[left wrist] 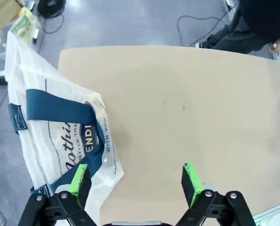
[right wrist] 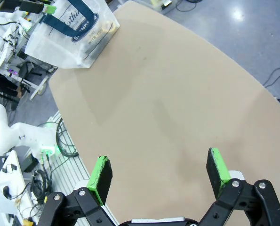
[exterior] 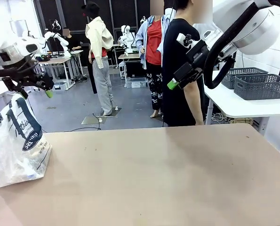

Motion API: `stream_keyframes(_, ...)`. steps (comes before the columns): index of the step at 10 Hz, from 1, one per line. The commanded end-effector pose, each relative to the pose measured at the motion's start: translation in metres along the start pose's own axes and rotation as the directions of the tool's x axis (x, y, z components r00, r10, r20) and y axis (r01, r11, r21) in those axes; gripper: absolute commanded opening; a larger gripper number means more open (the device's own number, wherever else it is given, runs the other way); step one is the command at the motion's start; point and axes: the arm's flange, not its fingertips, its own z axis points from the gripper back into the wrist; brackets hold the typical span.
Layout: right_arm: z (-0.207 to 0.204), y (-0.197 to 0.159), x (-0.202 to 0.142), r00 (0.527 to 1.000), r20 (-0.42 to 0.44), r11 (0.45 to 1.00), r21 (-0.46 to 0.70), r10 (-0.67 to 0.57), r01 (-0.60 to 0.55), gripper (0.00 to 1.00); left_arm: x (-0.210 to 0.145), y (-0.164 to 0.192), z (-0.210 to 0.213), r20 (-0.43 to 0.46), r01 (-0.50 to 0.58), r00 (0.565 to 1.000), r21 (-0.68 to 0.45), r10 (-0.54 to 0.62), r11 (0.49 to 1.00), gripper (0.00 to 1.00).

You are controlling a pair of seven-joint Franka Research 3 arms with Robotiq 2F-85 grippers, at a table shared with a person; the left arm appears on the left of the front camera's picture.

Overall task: Transfer purchased items from the store into the shopping bag.
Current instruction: Move the Reusable shopping bag to the right side of the table.

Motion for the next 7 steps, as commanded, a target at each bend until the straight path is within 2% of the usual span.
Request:
stream_keyframes(1,-0.001,0.000,-0.004,1.000,-0.002,1.000,0.008,0.006,-0.005,1.00,-0.002,-0.009,0.004,-0.013,0.068,0.998,-0.026,-0.068,0.997,1.00)
stream_keyframes(5,-0.001,0.000,-0.004,1.000,-0.002,1.000,0.008,0.006,-0.005,1.00,-0.010,-0.029,0.001,-0.031,0.177,0.983,-0.052,-0.179,0.983,1.00)
stream_keyframes(6,-0.001,0.000,-0.004,1.000,-0.002,1.000,0.008,0.006,-0.005,1.00,-0.014,-0.037,-0.004,-0.029,0.266,0.961,-0.155,-0.274,0.951,1.00)
stream_keyframes(7,-0.001,0.000,-0.004,1.000,-0.002,1.000,0.008,0.006,-0.005,1.00,-0.017,-0.044,-0.014,-0.018,0.372,0.921,-0.255,-0.389,0.893,1.00)
